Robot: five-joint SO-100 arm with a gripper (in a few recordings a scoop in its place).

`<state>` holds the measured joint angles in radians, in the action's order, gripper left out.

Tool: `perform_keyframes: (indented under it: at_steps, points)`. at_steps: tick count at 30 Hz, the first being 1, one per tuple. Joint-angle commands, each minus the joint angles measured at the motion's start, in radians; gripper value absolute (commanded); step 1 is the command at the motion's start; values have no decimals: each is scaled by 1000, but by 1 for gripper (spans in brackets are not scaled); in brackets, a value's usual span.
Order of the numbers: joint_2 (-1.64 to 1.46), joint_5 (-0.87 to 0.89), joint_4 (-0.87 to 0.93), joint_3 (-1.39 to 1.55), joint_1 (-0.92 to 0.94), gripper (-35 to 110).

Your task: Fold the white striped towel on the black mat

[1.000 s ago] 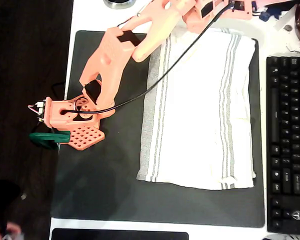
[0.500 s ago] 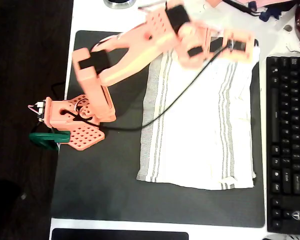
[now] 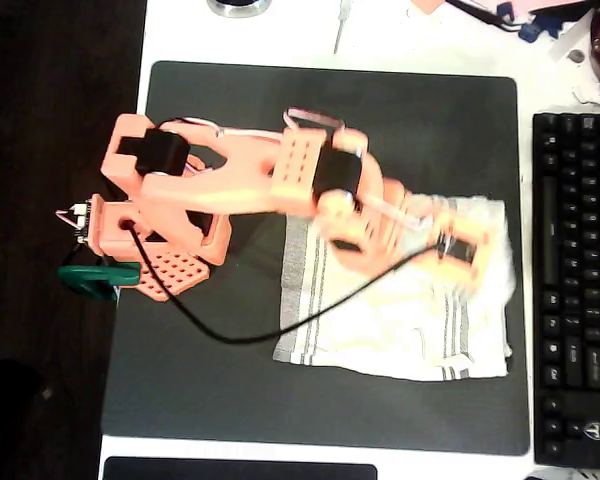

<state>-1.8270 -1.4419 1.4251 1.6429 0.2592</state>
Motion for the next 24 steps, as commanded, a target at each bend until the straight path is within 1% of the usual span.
perform_keyframes:
  at_steps: [1,4,8,10,15,19,24]
  points:
    - [-8,-49,-84,41,83,0]
    - [14,-84,-186,103,137,0]
    - [41,-100,-264,144,183,0]
    - [41,-92,-287,153,195,4]
    - [26,-87,-288,179,210,15]
    - [-8,-87,-290,198,209,16]
    - [-109,-80,-281,242,161,16]
